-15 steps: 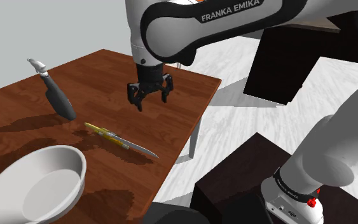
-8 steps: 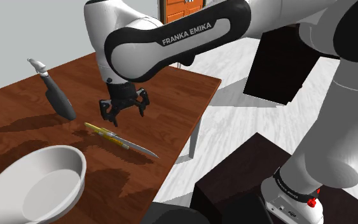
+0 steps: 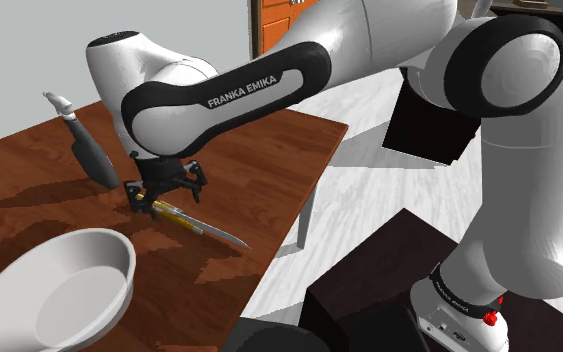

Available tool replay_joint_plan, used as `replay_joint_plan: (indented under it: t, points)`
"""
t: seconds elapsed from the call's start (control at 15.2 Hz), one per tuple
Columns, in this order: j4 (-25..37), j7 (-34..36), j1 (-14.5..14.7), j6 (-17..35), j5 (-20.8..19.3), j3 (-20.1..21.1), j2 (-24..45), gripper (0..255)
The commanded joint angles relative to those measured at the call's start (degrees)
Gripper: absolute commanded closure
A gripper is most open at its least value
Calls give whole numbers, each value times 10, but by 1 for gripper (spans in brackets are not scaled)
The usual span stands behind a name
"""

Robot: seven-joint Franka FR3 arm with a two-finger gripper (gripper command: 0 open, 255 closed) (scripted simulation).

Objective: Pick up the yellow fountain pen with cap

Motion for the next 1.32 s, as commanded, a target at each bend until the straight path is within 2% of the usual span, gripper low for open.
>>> replay_joint_plan:
  t: [0.0,0.33,0.4,0.99,1.25]
  points:
    - [-7,3,1,12,-3,-1,5,0]
    - [-23,6,2,35,-8,-4,14,0]
    - [-23,6,2,35,-8,-4,13,255]
    - [-23,6,2,35,-8,-4,14,255]
    - [-5,2,1,9,-2,-1,4,255]
